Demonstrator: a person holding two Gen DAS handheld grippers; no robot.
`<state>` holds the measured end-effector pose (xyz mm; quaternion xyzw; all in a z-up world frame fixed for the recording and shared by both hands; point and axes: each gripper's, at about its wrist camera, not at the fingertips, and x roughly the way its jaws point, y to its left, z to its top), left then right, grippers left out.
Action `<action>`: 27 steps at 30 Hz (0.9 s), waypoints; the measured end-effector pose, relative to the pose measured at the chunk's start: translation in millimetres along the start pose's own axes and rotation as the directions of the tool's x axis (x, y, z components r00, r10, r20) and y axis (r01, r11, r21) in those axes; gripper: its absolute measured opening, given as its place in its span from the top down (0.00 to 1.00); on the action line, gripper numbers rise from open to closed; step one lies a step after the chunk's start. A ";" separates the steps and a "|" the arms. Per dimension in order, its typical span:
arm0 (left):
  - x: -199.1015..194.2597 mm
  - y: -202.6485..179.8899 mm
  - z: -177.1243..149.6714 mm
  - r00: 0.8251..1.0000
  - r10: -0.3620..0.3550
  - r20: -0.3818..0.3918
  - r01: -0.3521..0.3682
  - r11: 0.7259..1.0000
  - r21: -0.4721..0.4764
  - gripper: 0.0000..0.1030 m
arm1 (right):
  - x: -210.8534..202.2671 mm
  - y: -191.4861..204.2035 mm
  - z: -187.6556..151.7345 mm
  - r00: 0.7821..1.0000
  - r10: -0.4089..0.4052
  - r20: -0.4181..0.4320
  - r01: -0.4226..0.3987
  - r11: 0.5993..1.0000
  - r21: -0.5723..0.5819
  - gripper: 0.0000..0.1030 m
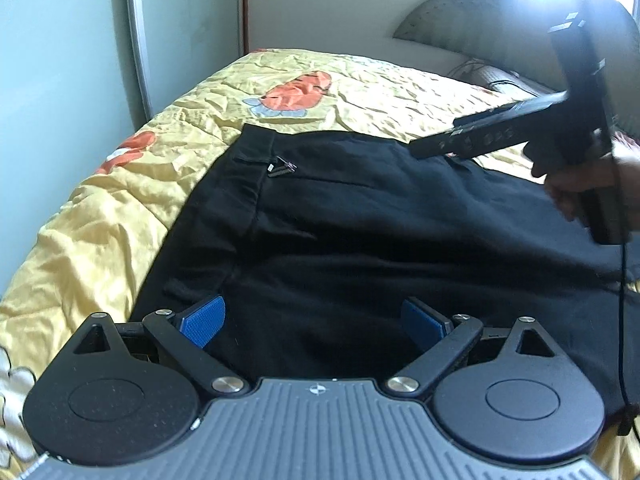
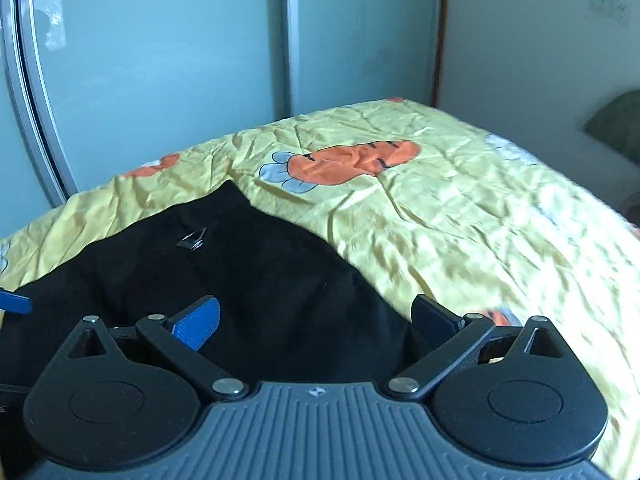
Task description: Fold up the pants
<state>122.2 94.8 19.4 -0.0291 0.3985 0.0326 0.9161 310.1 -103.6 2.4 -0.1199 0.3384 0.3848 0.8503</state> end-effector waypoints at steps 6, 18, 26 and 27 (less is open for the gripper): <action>23.0 13.2 37.6 0.999 0.027 -0.030 -0.028 0.999 -0.018 0.06 | 62.1 -34.0 10.1 0.995 0.067 -0.075 -0.063 0.997 0.054 0.38; 76.3 34.3 108.2 0.991 -0.105 -0.089 0.078 0.962 -0.260 0.08 | 18.9 39.4 -13.0 0.995 -0.087 0.054 0.100 0.940 -0.327 0.94; 123.5 55.8 126.1 0.940 -0.319 -0.125 0.195 0.798 -0.570 0.16 | -15.3 119.9 -58.7 0.971 -0.160 0.178 0.235 0.778 -0.583 0.93; 130.8 56.8 126.0 0.932 -0.332 -0.143 0.187 0.781 -0.596 0.20 | -15.9 122.2 -62.1 0.970 -0.163 0.181 0.239 0.774 -0.586 0.93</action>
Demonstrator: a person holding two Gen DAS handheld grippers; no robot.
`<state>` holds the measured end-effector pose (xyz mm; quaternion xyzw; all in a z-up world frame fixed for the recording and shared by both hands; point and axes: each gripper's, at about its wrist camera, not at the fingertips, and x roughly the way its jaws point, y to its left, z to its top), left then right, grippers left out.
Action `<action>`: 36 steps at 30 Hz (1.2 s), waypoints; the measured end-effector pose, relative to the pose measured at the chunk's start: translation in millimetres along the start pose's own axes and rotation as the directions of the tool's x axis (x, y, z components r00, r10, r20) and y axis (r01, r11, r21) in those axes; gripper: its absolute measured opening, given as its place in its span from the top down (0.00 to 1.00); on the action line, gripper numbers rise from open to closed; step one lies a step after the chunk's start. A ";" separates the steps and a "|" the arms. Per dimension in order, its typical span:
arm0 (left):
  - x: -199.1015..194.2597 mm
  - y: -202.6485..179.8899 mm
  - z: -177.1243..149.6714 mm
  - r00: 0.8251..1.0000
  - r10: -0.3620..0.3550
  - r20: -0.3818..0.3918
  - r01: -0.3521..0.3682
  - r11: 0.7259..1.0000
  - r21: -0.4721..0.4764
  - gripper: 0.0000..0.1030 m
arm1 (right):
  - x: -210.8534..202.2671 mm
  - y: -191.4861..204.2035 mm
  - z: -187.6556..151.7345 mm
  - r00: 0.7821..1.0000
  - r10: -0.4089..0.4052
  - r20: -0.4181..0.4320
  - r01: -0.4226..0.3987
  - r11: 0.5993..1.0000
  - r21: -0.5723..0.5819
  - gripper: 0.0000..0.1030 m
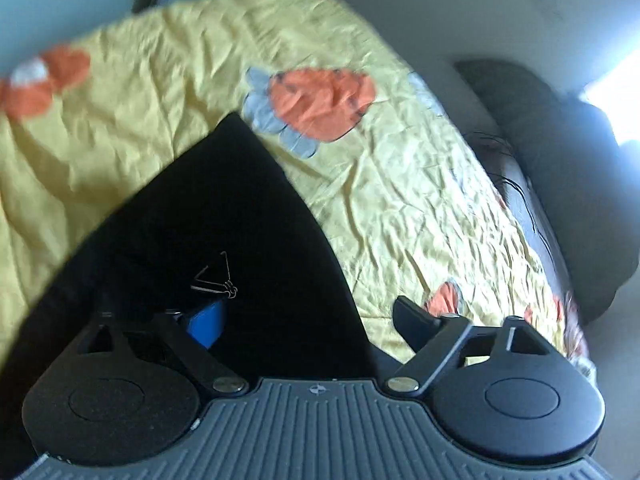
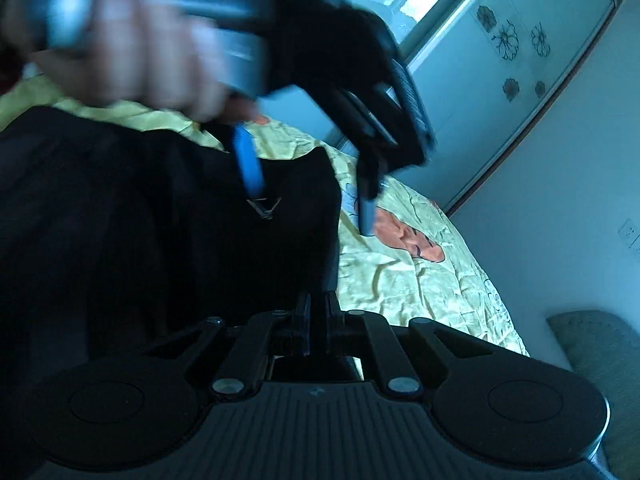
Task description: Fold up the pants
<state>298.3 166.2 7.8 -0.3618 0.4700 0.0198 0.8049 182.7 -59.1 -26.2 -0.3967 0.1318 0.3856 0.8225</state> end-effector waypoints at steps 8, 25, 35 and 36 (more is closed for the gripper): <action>13.6 16.9 -5.4 0.997 -0.076 -0.034 0.071 0.992 -0.108 0.92 | -6.3 6.0 -5.7 1.000 -0.014 0.016 0.013 0.999 0.047 0.94; -28.3 27.7 -44.3 0.984 -0.106 0.146 0.119 0.989 -0.085 0.74 | 0.6 43.9 2.0 0.992 -0.127 -0.024 0.125 0.990 -0.061 0.91; -42.8 40.0 -56.7 0.979 -0.114 0.167 0.126 0.990 -0.062 0.93 | 2.8 25.1 -8.8 0.959 -0.266 -0.098 0.266 0.964 -0.011 0.67; -44.2 41.7 -57.3 0.979 -0.122 0.166 0.135 0.988 -0.069 0.93 | 2.8 20.2 -15.3 0.950 -0.289 -0.119 0.290 0.957 -0.011 0.67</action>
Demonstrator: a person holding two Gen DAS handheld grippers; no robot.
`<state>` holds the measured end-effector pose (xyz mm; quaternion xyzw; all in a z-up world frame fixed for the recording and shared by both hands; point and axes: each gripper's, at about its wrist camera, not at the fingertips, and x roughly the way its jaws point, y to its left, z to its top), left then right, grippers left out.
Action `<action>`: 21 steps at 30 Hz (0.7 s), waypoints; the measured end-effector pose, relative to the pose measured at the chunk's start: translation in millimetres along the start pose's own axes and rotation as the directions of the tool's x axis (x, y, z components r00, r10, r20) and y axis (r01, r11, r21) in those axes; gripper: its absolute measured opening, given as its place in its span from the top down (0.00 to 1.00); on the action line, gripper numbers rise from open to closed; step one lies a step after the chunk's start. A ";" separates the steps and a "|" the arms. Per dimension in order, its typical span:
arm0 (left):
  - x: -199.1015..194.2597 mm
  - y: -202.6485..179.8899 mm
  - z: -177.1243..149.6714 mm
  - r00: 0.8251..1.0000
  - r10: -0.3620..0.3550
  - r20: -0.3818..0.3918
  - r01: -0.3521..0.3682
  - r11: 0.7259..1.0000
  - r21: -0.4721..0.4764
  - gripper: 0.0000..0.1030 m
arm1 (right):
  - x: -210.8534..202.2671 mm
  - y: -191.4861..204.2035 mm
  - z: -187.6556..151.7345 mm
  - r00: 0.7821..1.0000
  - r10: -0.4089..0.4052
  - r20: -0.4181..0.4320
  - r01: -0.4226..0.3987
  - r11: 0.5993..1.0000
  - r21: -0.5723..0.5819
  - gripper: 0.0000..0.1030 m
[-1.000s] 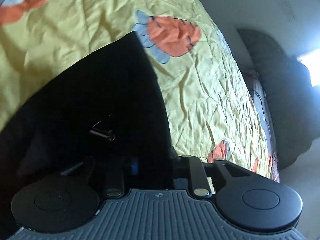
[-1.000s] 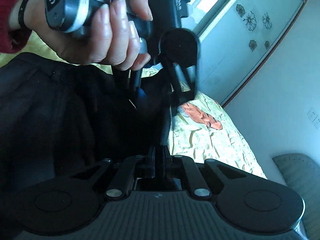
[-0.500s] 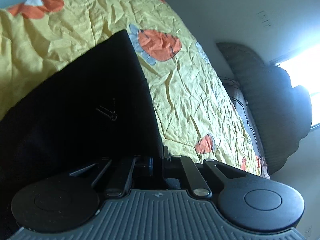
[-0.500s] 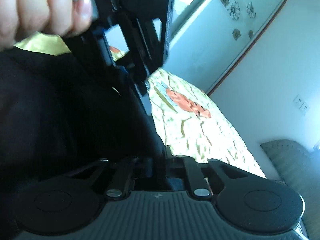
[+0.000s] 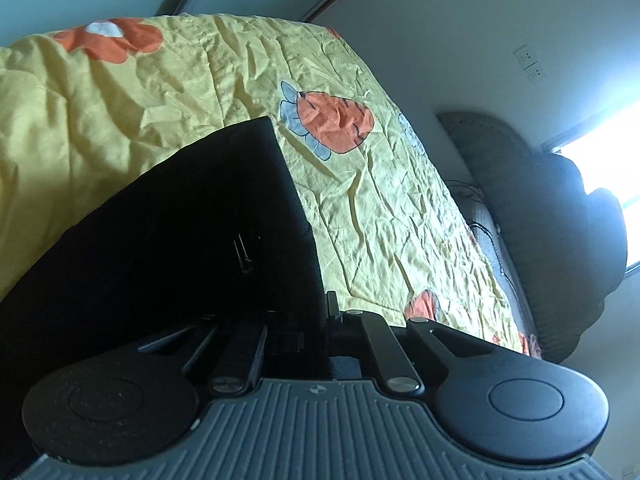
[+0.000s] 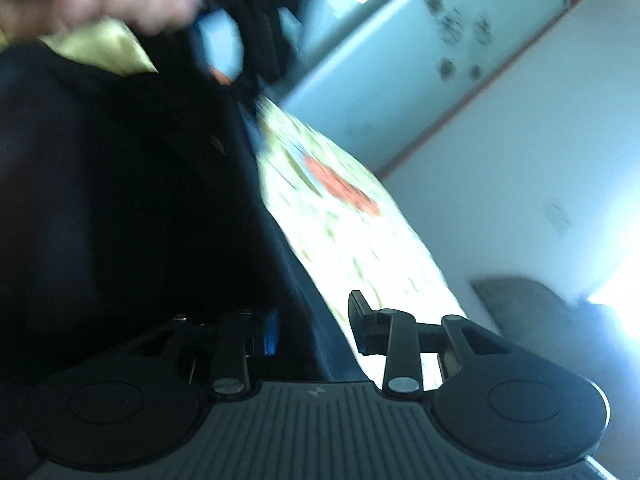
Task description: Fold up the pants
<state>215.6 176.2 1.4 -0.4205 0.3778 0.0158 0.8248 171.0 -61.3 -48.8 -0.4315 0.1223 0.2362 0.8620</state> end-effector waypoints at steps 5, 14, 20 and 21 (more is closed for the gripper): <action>-4.1 4.1 -3.6 1.000 0.004 -0.010 -0.003 1.000 0.017 0.93 | 16.9 -42.8 -40.0 0.983 -0.086 -0.164 0.101 0.991 0.088 0.72; -40.8 3.3 -19.2 0.999 -0.032 0.033 0.026 0.987 0.158 0.93 | -39.3 -34.2 -40.2 0.983 -0.115 -0.146 0.124 0.991 0.048 0.92; -76.8 25.6 -33.9 0.997 -0.072 -0.019 0.075 0.979 0.191 0.93 | -88.8 -23.9 -37.4 0.991 -0.084 -0.107 0.091 0.993 0.071 0.92; -79.6 30.1 -36.7 0.997 -0.072 -0.035 0.077 0.979 0.187 0.93 | -95.4 -20.0 -37.4 0.991 -0.075 -0.108 0.083 0.994 0.069 0.92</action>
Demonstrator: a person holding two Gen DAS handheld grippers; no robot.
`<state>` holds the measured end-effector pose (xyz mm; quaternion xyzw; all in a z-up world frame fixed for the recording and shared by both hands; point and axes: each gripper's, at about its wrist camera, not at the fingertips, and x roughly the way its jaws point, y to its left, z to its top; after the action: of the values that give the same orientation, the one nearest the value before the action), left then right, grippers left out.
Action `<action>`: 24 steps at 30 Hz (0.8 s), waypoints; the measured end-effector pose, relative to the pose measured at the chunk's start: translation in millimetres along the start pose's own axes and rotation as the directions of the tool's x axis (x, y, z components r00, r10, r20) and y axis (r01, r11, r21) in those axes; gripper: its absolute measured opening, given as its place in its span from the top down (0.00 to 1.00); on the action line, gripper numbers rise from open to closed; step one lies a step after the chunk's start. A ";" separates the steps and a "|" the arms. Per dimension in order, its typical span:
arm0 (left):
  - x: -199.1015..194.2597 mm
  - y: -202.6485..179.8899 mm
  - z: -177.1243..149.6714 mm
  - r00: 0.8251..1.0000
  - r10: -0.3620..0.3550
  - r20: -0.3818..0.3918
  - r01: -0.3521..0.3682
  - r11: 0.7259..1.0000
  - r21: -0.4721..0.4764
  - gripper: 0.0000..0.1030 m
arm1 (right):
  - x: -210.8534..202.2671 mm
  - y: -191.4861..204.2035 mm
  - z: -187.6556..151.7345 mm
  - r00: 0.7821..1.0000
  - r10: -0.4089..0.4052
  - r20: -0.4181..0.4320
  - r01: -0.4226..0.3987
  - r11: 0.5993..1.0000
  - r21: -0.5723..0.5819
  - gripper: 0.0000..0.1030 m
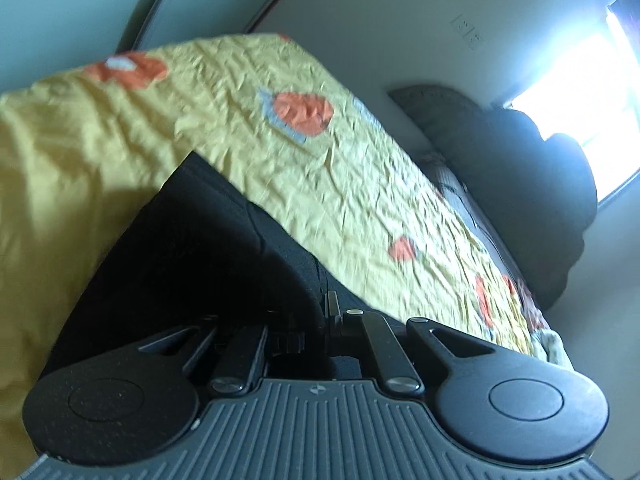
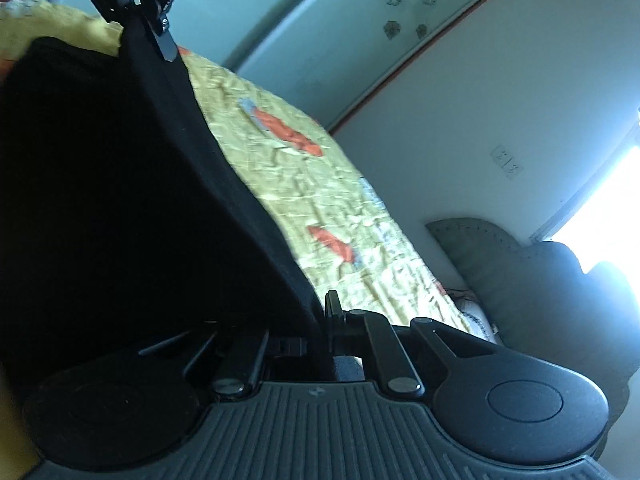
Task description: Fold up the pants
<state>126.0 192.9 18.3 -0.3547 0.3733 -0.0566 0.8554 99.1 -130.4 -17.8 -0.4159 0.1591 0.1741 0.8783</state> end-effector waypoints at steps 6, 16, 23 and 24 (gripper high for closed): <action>-15.5 11.7 -22.9 0.999 0.029 -0.043 -0.028 0.999 0.026 0.93 | -26.2 18.1 -6.6 0.998 0.058 -0.018 -0.059 0.998 -0.011 0.92; -22.4 17.0 -34.7 0.993 0.088 -0.073 -0.082 0.993 0.089 0.93 | -44.7 43.2 -10.4 0.989 0.137 -0.050 -0.139 0.990 -0.040 0.92; -13.5 17.7 -46.5 0.984 0.164 -0.067 -0.154 0.979 0.135 0.93 | -46.0 48.2 -13.8 0.982 0.178 -0.062 -0.179 0.984 -0.019 0.92; -13.3 17.8 -47.2 0.984 0.166 -0.064 -0.157 0.979 0.132 0.93 | -47.1 48.5 -14.4 0.981 0.183 -0.061 -0.184 0.983 -0.015 0.92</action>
<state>81.5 184.3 -7.4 -0.2659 0.4284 -0.0238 0.8633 34.1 -121.1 -39.3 -0.4133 0.2210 0.2436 0.8491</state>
